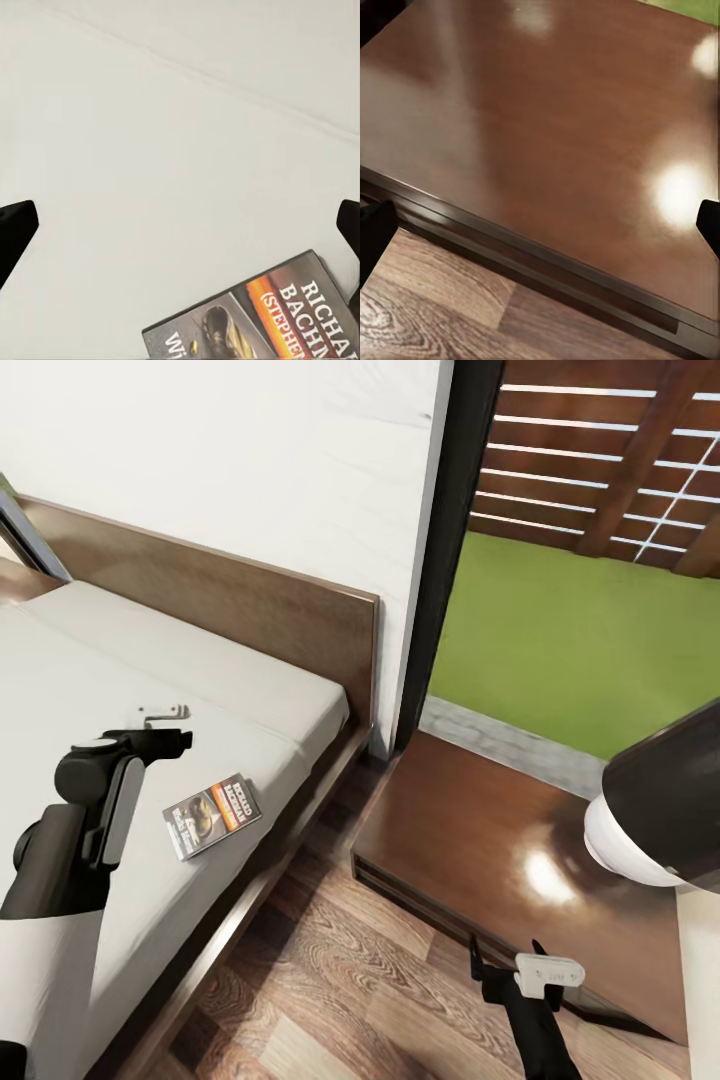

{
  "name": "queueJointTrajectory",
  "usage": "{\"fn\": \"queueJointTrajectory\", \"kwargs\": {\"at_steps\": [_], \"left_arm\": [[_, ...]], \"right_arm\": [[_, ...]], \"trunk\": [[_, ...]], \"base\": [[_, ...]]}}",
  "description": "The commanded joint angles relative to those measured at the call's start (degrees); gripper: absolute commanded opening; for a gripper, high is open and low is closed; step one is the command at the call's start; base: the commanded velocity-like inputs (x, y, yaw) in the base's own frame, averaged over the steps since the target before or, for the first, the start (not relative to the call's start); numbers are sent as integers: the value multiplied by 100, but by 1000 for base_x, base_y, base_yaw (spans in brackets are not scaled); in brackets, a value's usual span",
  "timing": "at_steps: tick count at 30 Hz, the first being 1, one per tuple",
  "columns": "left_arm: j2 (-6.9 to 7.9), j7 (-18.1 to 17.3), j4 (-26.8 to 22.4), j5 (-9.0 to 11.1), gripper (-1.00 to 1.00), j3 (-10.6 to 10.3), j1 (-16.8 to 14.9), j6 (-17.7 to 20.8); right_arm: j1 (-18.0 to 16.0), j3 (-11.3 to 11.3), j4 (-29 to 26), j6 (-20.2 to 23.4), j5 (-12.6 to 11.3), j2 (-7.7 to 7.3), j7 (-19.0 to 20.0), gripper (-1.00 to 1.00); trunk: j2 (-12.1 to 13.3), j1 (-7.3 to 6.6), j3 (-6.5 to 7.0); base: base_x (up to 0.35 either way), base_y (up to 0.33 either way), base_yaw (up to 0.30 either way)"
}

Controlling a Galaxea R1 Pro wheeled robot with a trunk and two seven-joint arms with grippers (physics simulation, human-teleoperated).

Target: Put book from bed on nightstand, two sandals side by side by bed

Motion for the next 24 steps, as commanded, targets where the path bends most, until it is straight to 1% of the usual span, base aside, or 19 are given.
{"fn": "queueJointTrajectory", "kwargs": {"at_steps": [1, 3, 4, 12, 18, 24], "left_arm": [[35, 42, -4, 47, 100, -4, 1, 24], [100, 42, -4, 47, 100, -6, 3, 25], [106, 42, -5, 46, 100, -9, 4, 25], [98, 41, -6, 64, 100, -33, 12, 27], [64, 15, 0, 102, 100, -105, 22, 27], [23, 0, 1, 121, 100, -299, 24, 27]], "right_arm": [[-1, 5, -8, -5, 31, -2, -35, 100], [-2, 3, -14, -6, 28, -3, -37, 100], [-2, 4, -16, -6, 29, -3, -37, 100], [-3, 5, -54, -11, 24, -4, -38, 100], [-3, 4, -60, -10, 24, -4, -38, 100], [-3, 0, -66, -11, 24, -4, -39, 100]], "trunk": [[-2, 0, -3], [-2, 0, -3], [-2, 0, -3], [-2, 0, -3], [-2, 0, -3], [-2, 0, -3]], "base": [[0, 0, 0], [0, 0, 0], [0, 0, 0], [0, 0, 12], [0, 0, 218], [-1, 0, 264]]}}
